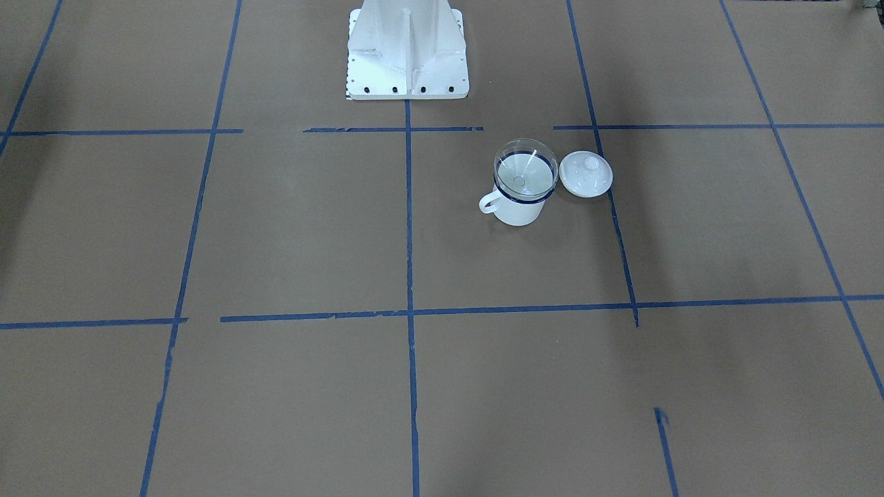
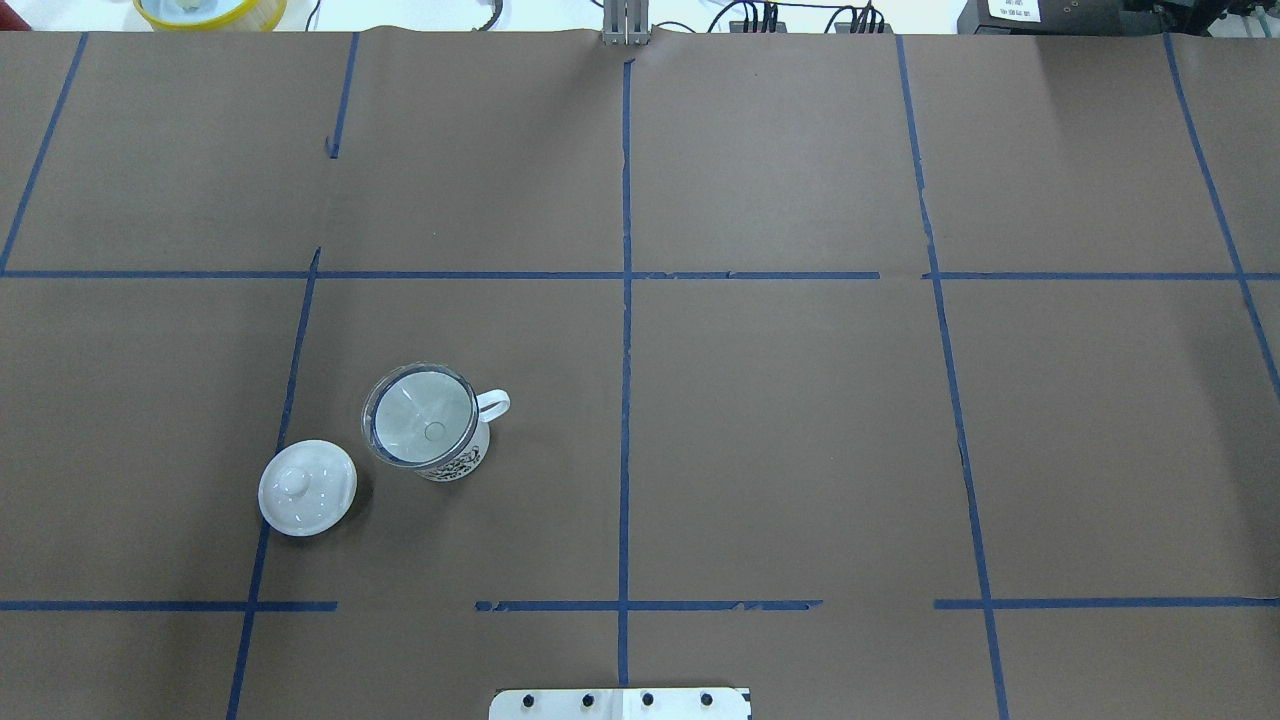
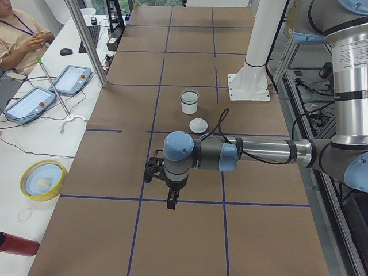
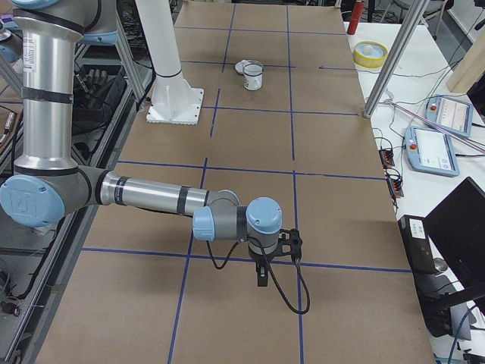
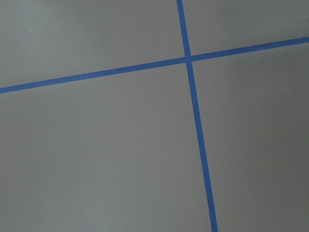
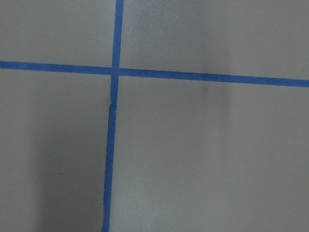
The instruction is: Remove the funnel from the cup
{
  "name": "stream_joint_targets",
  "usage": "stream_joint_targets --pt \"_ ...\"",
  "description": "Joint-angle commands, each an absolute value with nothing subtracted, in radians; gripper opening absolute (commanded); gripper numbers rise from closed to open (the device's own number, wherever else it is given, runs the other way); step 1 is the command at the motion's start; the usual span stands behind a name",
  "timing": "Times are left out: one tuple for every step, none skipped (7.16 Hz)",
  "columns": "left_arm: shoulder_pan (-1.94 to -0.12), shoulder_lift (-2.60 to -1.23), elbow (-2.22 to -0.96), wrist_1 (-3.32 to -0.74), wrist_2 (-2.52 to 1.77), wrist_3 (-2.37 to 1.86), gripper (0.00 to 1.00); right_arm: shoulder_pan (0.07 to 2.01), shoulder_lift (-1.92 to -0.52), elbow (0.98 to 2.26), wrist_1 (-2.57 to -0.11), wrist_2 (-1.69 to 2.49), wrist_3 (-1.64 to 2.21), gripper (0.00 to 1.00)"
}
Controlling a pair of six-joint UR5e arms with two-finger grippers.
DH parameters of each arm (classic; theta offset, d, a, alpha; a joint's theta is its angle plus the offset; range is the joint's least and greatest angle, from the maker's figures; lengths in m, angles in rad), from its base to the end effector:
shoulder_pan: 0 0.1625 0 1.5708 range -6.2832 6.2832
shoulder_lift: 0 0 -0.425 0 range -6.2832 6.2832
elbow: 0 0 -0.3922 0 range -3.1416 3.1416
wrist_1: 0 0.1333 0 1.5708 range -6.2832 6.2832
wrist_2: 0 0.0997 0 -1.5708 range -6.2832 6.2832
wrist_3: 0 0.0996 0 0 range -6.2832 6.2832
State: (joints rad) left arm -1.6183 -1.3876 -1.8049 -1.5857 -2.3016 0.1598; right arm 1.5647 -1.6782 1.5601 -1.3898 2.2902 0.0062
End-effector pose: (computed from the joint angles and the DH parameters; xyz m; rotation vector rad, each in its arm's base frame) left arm -0.0866 -0.4150 0.6279 0.1382 0.7206 0.1313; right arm 0.0649 -0.4485 0.6998 0.0557 -0.7195 -0.0225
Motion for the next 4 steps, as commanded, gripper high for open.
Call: stream_joint_targets --pt "-1.582 -1.396 -1.813 -1.585 -2.301 0.163 1.0 1.565 -1.678 1.56 -1.39 2.29 0.006 1.0" --pt "-1.575 -1.451 -1.833 -1.582 -2.301 0.161 1.0 1.565 -1.678 1.56 -1.39 2.29 0.006 1.0" --pt "-1.574 -1.509 -1.827 -1.606 -2.302 0.16 1.0 1.565 -1.678 1.56 -1.39 2.29 0.006 1.0" --pt "-1.574 -1.552 -1.828 -1.63 -2.299 0.155 1.0 1.565 -1.678 1.56 -1.39 2.29 0.006 1.0"
